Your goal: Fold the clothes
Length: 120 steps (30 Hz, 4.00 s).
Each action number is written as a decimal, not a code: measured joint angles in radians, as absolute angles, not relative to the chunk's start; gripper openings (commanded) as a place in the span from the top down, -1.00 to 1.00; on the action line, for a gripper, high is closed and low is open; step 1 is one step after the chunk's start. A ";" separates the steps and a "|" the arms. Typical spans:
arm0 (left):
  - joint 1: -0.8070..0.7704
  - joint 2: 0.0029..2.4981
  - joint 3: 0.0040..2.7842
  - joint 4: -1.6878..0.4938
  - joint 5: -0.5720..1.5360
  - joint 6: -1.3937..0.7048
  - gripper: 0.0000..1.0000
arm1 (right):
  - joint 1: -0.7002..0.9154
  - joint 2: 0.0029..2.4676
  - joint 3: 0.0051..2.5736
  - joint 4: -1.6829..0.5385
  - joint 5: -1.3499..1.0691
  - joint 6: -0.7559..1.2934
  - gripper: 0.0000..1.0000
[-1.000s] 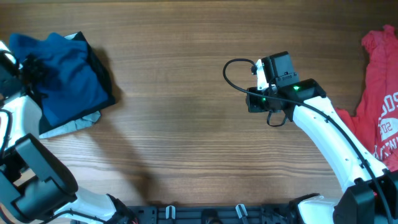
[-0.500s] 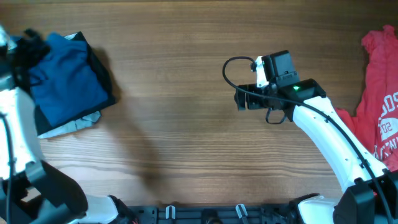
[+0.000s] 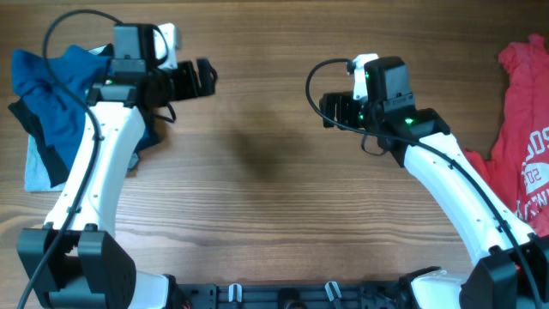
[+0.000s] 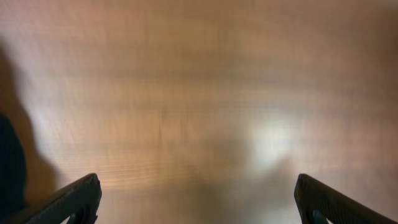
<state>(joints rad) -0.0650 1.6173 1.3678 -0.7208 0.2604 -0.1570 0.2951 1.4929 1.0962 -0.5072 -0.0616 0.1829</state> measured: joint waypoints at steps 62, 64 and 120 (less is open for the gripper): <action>-0.205 0.664 0.876 -0.781 0.097 -0.163 -1.00 | 0.130 0.221 0.554 -0.617 0.015 0.130 -0.99; -0.205 0.664 0.876 -0.781 0.097 -0.163 -0.99 | 0.113 0.155 0.480 -0.562 -0.020 0.109 -0.99; -0.178 0.578 0.860 -0.920 0.056 -0.154 -1.00 | 0.076 0.014 0.006 0.007 -0.134 -0.014 -0.99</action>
<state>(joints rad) -0.1776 0.5781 0.8597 -0.9195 0.0563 -0.1543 0.0757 0.0135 0.0063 0.0067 -0.1341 -0.0135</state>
